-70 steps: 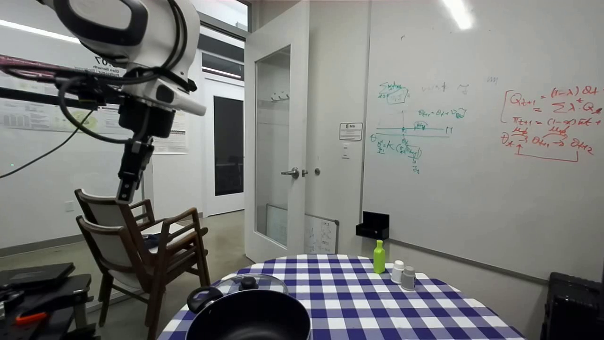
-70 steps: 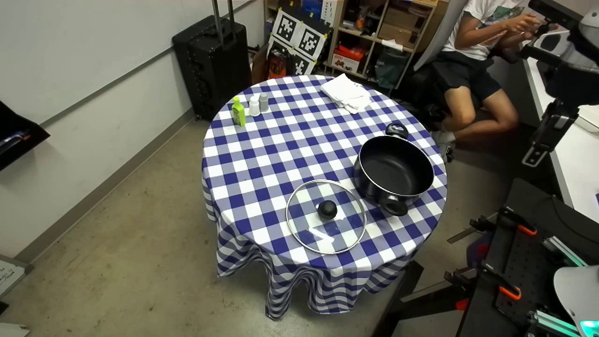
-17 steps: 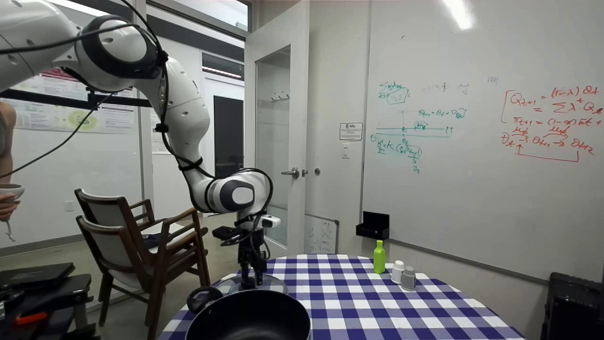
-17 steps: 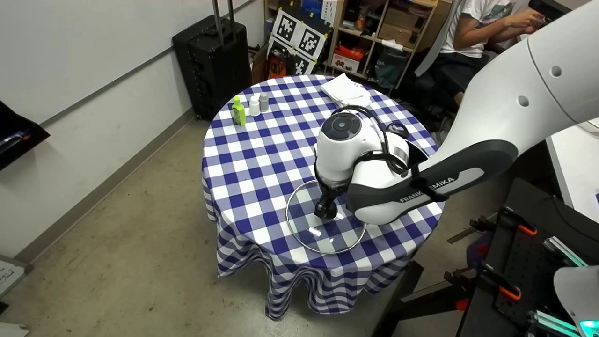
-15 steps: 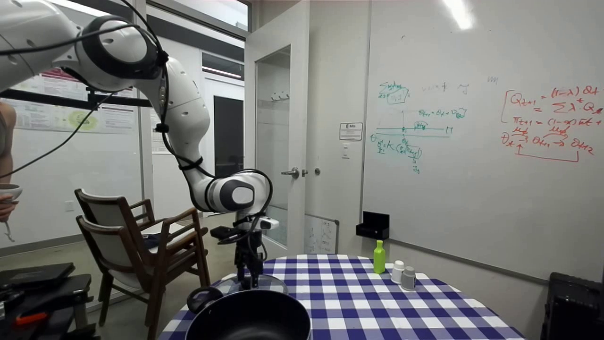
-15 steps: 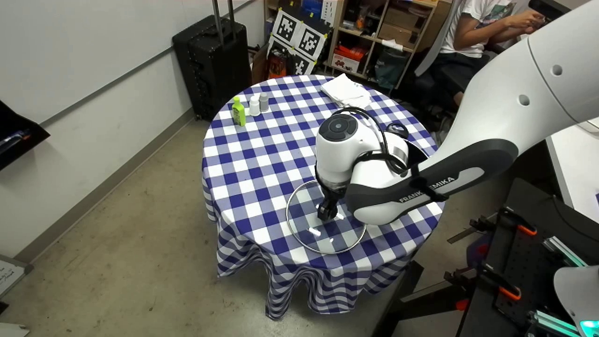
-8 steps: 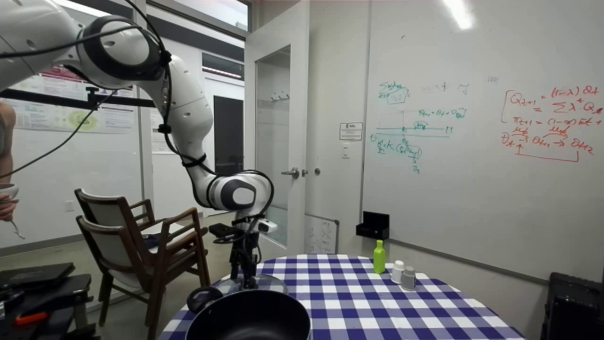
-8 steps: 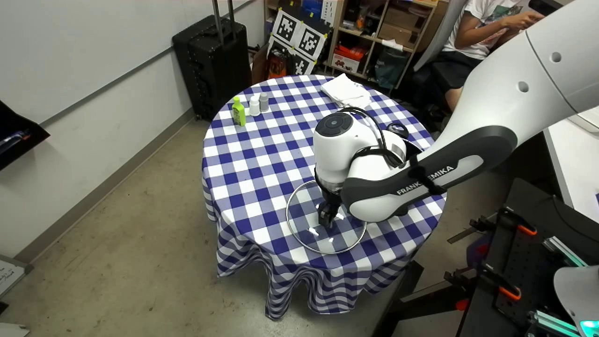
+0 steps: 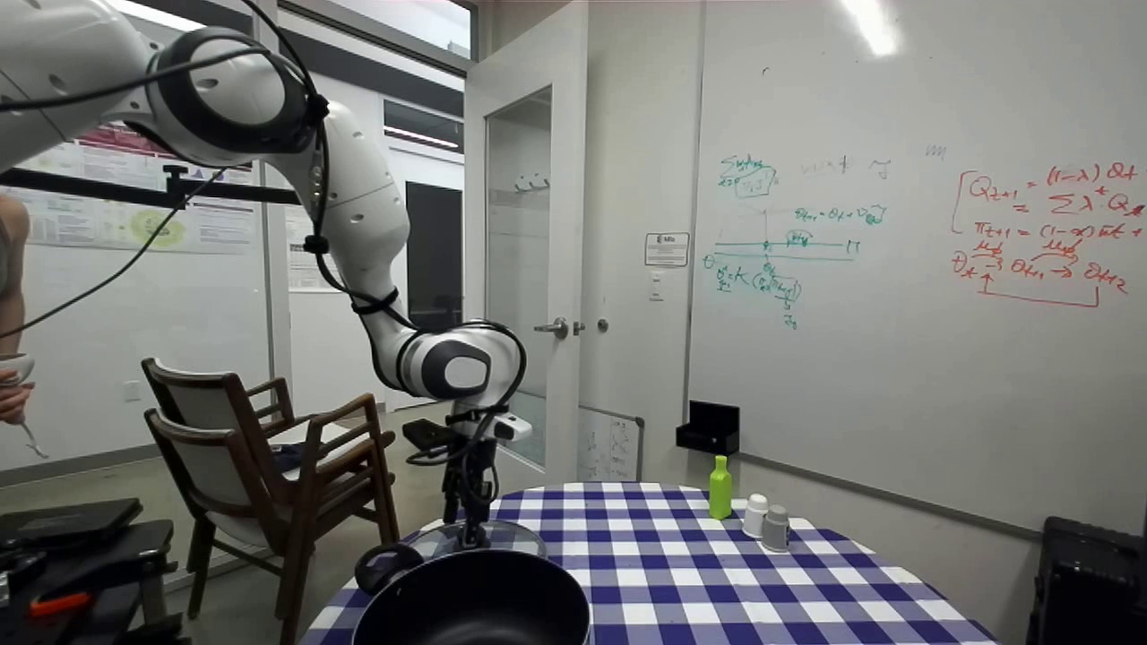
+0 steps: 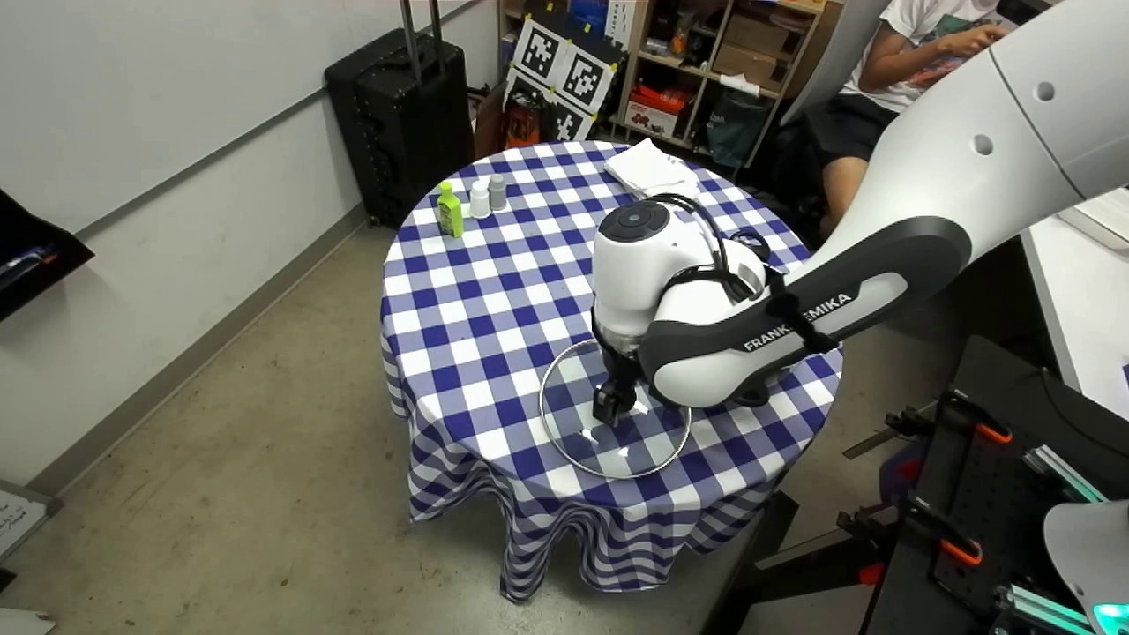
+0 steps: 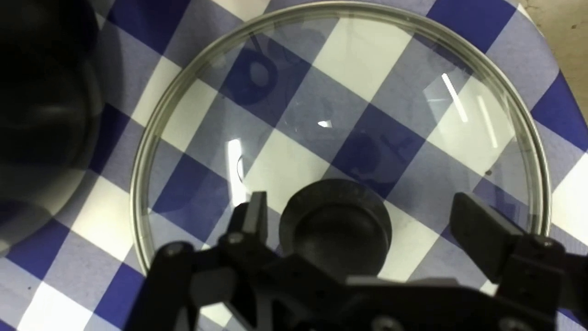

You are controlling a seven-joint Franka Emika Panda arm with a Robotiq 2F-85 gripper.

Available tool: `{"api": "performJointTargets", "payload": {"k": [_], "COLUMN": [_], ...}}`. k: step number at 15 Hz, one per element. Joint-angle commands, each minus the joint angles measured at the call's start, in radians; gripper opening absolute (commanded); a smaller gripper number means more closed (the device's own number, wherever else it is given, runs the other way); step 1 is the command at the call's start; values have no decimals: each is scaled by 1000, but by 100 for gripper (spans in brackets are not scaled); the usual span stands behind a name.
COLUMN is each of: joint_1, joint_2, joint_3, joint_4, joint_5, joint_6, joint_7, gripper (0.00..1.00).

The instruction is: Put the glass lid on the pot

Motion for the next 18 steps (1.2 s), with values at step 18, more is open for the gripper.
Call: {"api": "performJointTargets", "payload": {"k": [18], "joint_1": [-5], "joint_2": [39], "joint_3": [3], "joint_4": [37], "joint_5": [8], "joint_6": [84], "joint_7": [-27], "gripper": [100]}}
